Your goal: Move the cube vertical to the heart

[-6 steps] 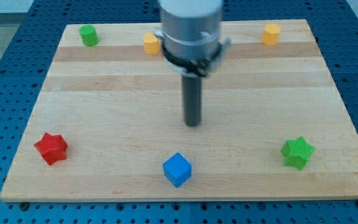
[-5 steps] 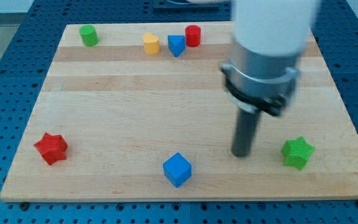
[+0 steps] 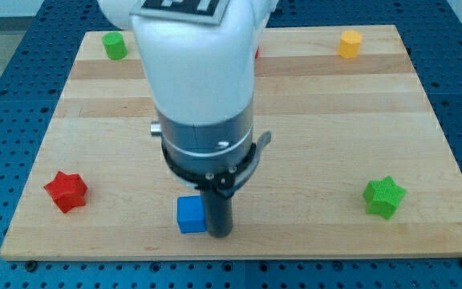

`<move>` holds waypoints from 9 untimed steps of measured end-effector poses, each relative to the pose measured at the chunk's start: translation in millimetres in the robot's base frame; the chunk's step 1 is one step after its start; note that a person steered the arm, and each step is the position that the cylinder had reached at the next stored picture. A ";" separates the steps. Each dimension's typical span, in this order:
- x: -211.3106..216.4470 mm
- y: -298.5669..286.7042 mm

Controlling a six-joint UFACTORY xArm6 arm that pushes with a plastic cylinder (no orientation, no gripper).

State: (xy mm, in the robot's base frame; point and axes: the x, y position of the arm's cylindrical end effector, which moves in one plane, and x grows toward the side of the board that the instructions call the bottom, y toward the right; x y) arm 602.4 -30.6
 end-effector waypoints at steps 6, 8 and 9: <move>-180.6 -104.9; -176.9 -32.1; -177.2 10.0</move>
State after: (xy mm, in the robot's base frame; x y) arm 425.2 -20.5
